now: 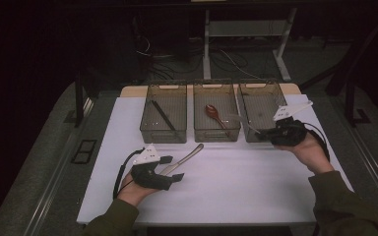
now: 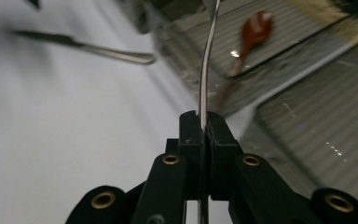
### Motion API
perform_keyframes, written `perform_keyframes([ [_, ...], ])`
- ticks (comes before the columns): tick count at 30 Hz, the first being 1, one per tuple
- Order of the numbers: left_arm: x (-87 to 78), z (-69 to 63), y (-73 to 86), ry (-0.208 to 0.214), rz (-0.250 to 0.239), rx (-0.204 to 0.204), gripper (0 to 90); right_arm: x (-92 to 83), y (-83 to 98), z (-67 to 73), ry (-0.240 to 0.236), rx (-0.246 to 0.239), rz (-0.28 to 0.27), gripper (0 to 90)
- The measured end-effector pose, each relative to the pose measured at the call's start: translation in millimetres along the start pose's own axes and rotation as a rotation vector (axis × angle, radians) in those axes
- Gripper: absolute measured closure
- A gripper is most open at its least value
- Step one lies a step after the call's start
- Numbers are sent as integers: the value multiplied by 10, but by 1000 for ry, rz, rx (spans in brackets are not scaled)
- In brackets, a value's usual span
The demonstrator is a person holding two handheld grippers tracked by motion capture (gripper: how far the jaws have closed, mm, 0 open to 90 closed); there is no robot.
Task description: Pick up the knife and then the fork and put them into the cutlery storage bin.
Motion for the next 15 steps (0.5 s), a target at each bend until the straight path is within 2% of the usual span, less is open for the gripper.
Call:
perform_keyframes([
  [4, -16, 31, 19, -13, 2, -8, 225, 6, -84, -231, 66, 39, -13, 868],
  [10, -24, 47, 25, -24, 1, -11, 217, 37, -177, -553, 160, 83, 1, 868],
  [15, -24, 51, 25, -25, 1, -10, 214, 52, -133, -839, 235, 146, 30, 868],
])
Point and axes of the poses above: each handheld gripper's, and its own axes: x roughly forward along the jaws, y roughly out of its underside, z roughly to its left, the point moved 1 cm from there along x, roughly forward along the jaws, and after that the axes turned 12 degrees about -z, right-handed, at the moved point
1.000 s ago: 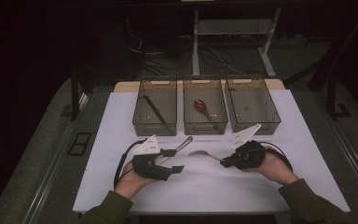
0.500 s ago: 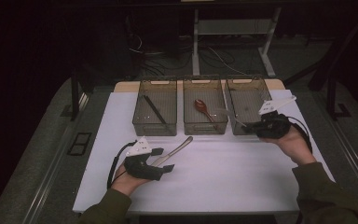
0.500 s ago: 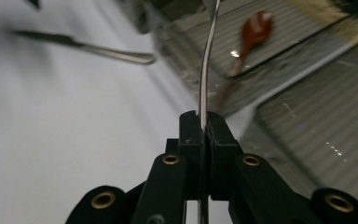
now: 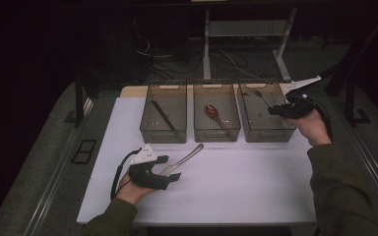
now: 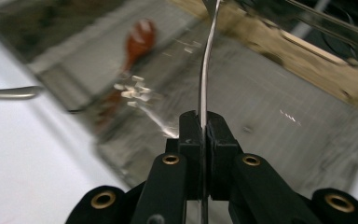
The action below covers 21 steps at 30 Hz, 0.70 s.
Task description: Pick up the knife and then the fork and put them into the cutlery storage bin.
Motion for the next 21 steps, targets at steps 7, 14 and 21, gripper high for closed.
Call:
perform_keyframes([
  [7, 9, -5, 1, 4, 1, -3, 214, 159, 146, -220, 53, 75, 54, 867],
  [14, 10, -9, 1, 5, 3, -3, 214, 250, 202, -248, 85, 86, 82, 815],
  [21, 12, -13, -1, 6, 3, 0, 214, 195, 211, -235, 83, 103, 38, 659],
])
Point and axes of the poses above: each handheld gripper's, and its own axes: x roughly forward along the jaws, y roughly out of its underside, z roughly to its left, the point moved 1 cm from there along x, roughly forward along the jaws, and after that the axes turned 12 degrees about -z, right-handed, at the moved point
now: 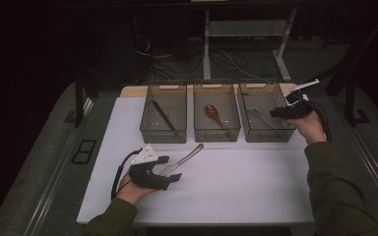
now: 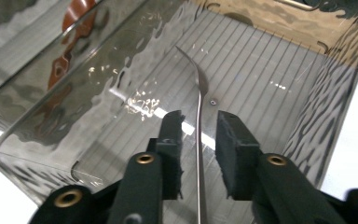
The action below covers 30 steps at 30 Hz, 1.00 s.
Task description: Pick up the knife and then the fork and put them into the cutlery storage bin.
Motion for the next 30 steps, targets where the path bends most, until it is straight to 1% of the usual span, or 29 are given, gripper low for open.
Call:
perform_keyframes([
  [3, 0, 1, 0, -1, -1, -1, 214, -65, 28, 17, -17, 18, -31, 574],
  [5, 4, 4, -1, 0, 1, 0, 214, -125, 54, 42, -30, 31, -62, 518],
  [6, 5, 6, -2, -1, 2, 3, 214, -165, 65, 61, -41, 49, -77, 490],
  [8, 6, 15, -5, -1, 2, 7, 214, -249, 90, 110, -77, 54, -109, 454],
  [11, 13, 29, -10, -9, 4, 4, 217, -378, 133, 222, -110, 35, -139, 415],
  [12, 15, 33, -10, -11, 5, 4, 218, -419, 154, 265, -124, 26, -148, 415],
  [14, 23, 43, -13, -18, 7, 4, 225, -486, 206, 357, -165, 8, -160, 406],
  [17, 37, 68, -20, -31, 15, 3, 243, -550, 289, 516, -208, -25, -151, 394],
  [19, 47, 90, -28, -37, 18, 5, 258, -572, 334, 615, -228, -44, -147, 345],
  [20, 52, 104, -33, -43, 20, 7, 268, -583, 354, 663, -241, -53, -144, 344],
  [23, 70, 152, -36, -55, 27, 2, 299, -616, 424, 793, -299, -42, -151, 317],
  [26, 94, 196, -25, -58, 41, -1, 334, -632, 522, 917, -306, -74, -157, 307],
  [28, 118, 211, -19, -58, 48, -5, 361, -643, 599, 983, -327, -82, -163, 298],
  [30, 148, 219, -16, -56, 57, 0, 376, -649, 682, 1041, -330, -91, -165, 291],
])
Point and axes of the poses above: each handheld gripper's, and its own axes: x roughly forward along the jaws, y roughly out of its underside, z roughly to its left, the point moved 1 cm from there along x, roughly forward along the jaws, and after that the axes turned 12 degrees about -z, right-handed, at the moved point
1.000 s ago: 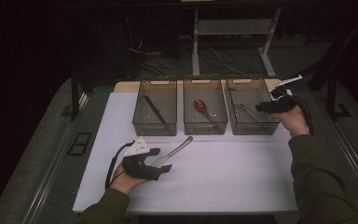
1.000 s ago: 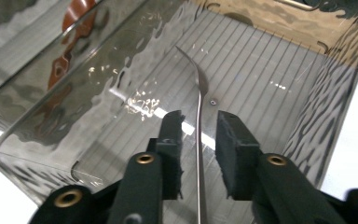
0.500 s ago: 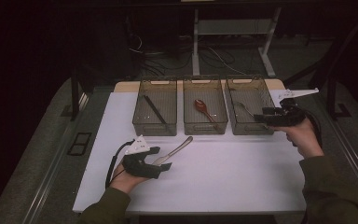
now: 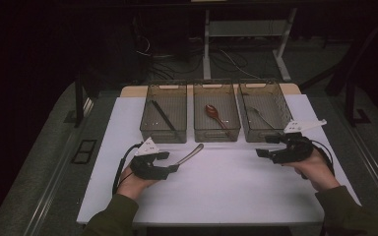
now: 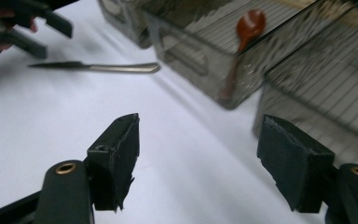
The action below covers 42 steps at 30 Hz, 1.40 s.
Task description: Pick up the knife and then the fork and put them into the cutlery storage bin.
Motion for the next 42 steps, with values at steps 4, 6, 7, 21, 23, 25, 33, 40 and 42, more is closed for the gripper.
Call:
perform_keyframes([
  [4, 54, -5, -17, -4, 16, 17, 410, -5, 168, 120, 6, -20, 1, 279],
  [6, 76, 0, -26, -3, 19, 23, 421, -17, 244, 171, -1, -17, 3, 271],
  [7, 87, 3, -29, -5, 18, 23, 427, -26, 279, 194, 0, -20, 4, 269],
  [21, 349, 72, -80, 14, 80, 42, 546, -139, 614, 387, 32, -26, 2, 227],
  [23, 412, 72, -72, 18, 100, 43, 579, -141, 610, 390, 28, -28, -2, 227],
  [25, 466, 64, -68, 19, 118, 45, 608, -140, 611, 387, 28, -28, -2, 227],
  [33, 527, 37, -47, -18, 180, 86, 686, -144, 609, 390, 27, -34, 1, 228],
  [40, 562, 19, -29, -23, 201, 112, 752, -147, 605, 387, 29, -38, 2, 228],
  [42, 565, 22, -29, -23, 201, 104, 780, -146, 606, 384, 30, -39, 5, 228],
])
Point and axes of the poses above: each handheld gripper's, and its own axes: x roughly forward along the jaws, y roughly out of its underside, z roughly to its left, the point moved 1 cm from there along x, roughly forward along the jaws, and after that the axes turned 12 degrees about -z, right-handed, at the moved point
